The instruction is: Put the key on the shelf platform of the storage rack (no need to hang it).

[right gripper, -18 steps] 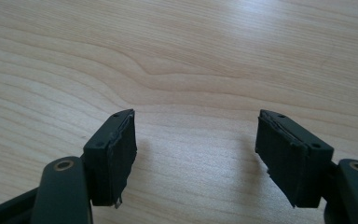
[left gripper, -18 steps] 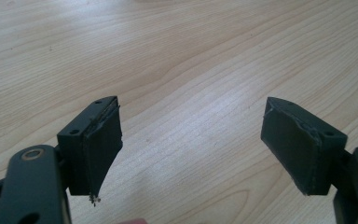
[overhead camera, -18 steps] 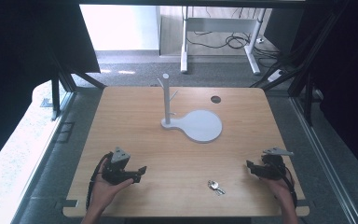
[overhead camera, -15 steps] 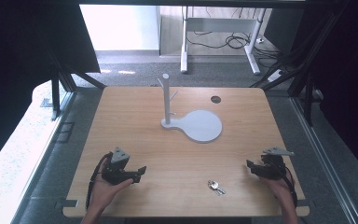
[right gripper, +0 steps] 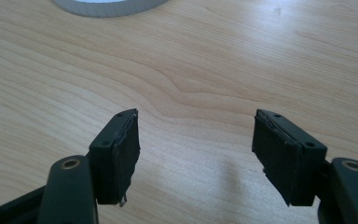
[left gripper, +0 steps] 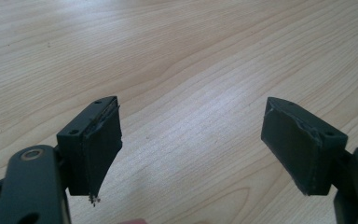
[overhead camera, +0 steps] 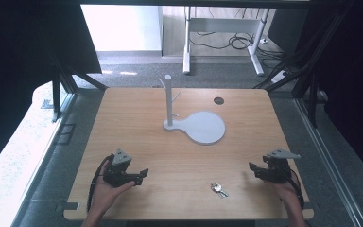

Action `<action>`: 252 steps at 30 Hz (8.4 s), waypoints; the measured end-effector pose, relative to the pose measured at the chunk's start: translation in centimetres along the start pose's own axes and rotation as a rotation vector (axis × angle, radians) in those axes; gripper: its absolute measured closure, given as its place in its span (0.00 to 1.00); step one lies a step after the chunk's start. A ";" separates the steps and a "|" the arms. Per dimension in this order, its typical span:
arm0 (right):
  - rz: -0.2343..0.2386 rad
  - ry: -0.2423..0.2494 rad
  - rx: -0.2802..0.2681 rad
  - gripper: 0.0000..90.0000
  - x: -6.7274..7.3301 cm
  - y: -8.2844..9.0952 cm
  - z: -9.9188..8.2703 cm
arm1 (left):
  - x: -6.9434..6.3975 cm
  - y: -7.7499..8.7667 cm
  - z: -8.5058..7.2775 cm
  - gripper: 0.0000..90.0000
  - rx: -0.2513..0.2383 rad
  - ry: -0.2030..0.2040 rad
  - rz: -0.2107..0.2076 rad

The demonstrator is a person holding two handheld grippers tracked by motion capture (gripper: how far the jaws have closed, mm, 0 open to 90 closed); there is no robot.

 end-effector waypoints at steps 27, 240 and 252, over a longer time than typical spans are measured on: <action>0.132 0.223 0.094 0.46 3.6 2.9 2.9 | -0.4 1.0 0.4 0.23 -0.019 -0.012 0.006; 0.360 0.631 0.380 0.99 16.1 4.0 9.0 | -0.4 0.6 0.0 0.23 -0.005 -0.011 -0.025; 0.372 0.639 0.353 0.99 17.3 4.2 10.1 | -0.5 0.5 -0.1 0.23 0.002 -0.015 -0.025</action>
Point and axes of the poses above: each handheld gripper's, and its own axes: y roughly backward along the jaws, z roughly out of its top, x roughly to its left, the point moved 7 cm from there along -y, roughly forward along the jaws, and after that the axes turned 14 degrees about -z, right-handed, at the moved point
